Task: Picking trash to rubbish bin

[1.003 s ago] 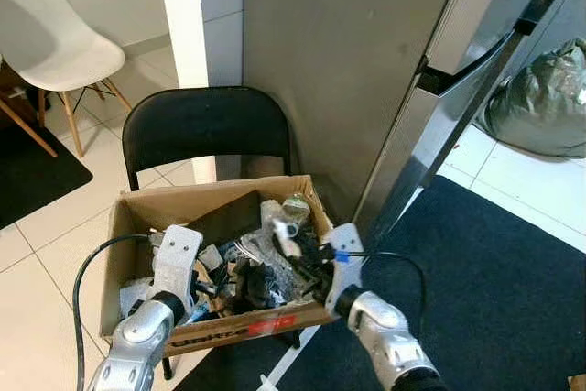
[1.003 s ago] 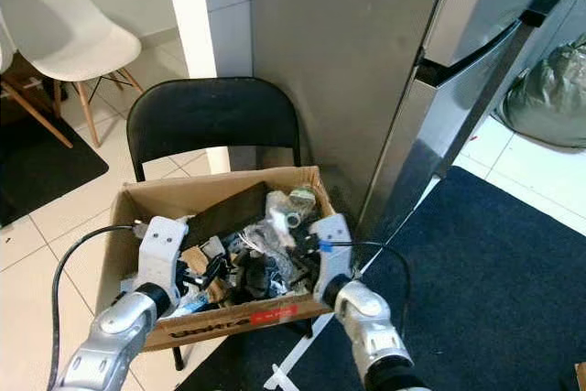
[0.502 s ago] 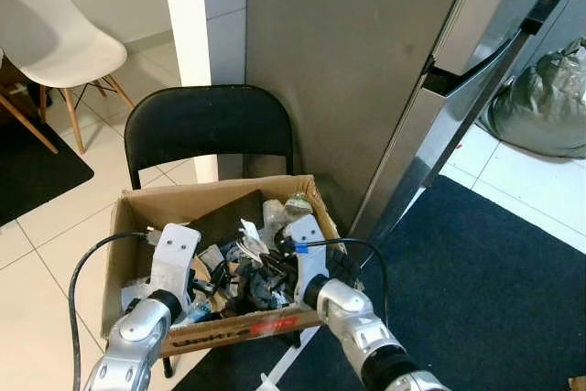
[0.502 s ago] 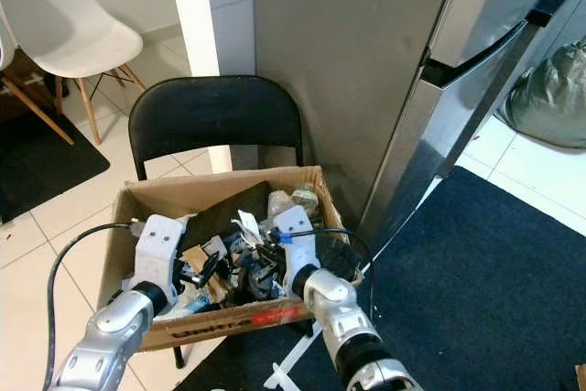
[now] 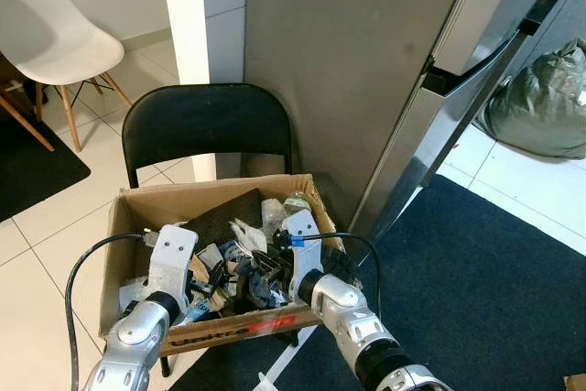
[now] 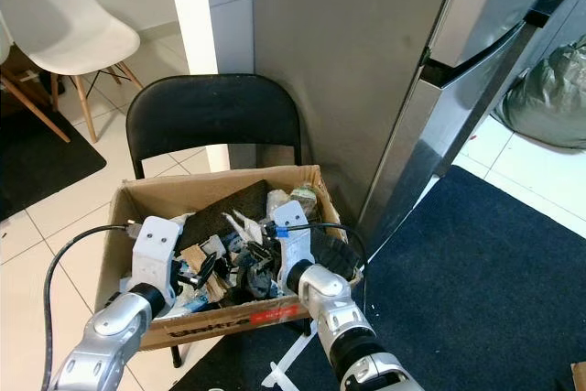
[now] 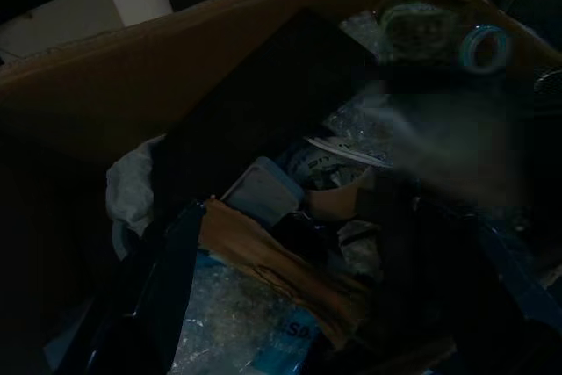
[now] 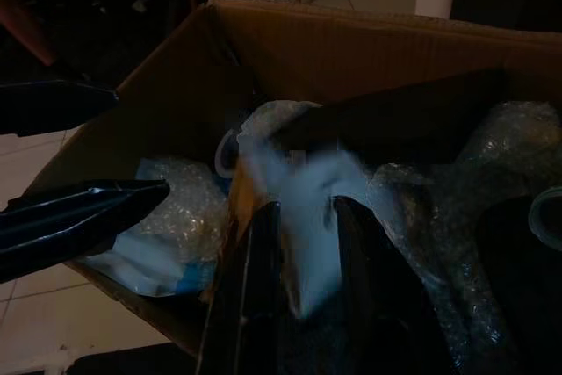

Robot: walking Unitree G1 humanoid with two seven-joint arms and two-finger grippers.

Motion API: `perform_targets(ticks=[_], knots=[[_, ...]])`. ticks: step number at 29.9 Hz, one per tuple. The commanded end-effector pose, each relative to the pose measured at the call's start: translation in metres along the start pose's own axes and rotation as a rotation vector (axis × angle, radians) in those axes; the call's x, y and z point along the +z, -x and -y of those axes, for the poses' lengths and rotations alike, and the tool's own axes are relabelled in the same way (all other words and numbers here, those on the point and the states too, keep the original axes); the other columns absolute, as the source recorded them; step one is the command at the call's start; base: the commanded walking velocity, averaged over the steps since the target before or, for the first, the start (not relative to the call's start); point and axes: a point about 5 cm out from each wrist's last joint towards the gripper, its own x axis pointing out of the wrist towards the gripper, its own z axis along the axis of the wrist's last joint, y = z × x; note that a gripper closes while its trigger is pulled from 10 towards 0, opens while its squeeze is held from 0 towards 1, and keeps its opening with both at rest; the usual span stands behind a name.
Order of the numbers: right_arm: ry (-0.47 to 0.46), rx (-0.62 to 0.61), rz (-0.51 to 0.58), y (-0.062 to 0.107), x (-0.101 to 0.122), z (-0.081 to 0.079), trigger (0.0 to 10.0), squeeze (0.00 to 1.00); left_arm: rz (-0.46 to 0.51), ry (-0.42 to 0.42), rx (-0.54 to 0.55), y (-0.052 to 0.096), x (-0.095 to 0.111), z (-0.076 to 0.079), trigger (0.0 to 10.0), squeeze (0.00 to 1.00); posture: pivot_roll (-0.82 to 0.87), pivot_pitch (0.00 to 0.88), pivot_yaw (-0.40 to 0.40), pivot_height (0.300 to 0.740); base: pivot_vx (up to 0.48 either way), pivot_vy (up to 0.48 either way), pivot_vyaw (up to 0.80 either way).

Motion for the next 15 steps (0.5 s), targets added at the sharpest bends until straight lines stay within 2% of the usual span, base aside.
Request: perform_targets(ticks=[1, 3, 4, 8, 11, 13, 14, 15], knots=[[-0.047, 0.02, 0.03, -0.007, 0.002, -0.012, 10.0, 1.0, -0.013, 0.008, -0.009, 0.001, -0.002, 0.005, 10.0, 0.0, 0.11, 0.118, -0.082, 0.74, 0.0, 0.0, 0.0], [-0.066, 0.014, 0.048, -0.009, 0.005, -0.012, 10.0, 1.0, -0.013, 0.008, -0.009, 0.001, -0.003, 0.005, 10.0, 0.0, 0.11, 0.119, -0.082, 0.74, 0.0, 0.0, 0.0], [-0.089, 0.01, 0.068, -0.01, 0.008, -0.012, 10.0, 0.0, -0.014, 0.009, -0.008, 0.001, -0.003, 0.005, 10.0, 0.0, 0.11, 0.119, -0.082, 0.74, 0.0, 0.0, 0.0], [-0.17, -0.047, 0.145, -0.007, 0.02, -0.002, 10.0, 0.0, 0.0, 0.014, 0.011, 0.001, -0.001, 0.004, 10.0, 0.0, 0.12, 0.117, -0.085, 0.74, 0.0, 0.0, 0.0], [-0.182, -0.084, 0.167, -0.004, 0.022, 0.005, 10.0, 0.0, 0.011, 0.015, 0.027, 0.0, 0.001, 0.003, 10.0, 0.0, 0.12, 0.117, -0.085, 0.74, 0.0, 0.0, 0.0], [-0.195, -0.24, 0.207, 0.015, 0.021, 0.034, 10.0, 0.0, 0.058, 0.062, 0.149, 0.0, 0.007, -0.011, 10.0, 0.0, 0.11, 0.115, -0.083, 0.74, 0.0, 0.0, 0.0], [-0.195, -0.24, 0.207, 0.015, 0.021, 0.034, 10.0, 0.0, 0.058, 0.062, 0.149, 0.0, 0.007, -0.011, 10.0, 0.0, 0.11, 0.115, -0.083, 0.74, 0.0, 0.0, 0.0], [-0.185, -0.325, 0.229, 0.029, 0.02, 0.05, 10.0, 0.0, 0.082, 0.099, 0.216, 0.0, 0.01, -0.018, 10.0, 0.0, 0.1, 0.112, -0.078, 0.74, 0.0, 0.0, 0.0]])
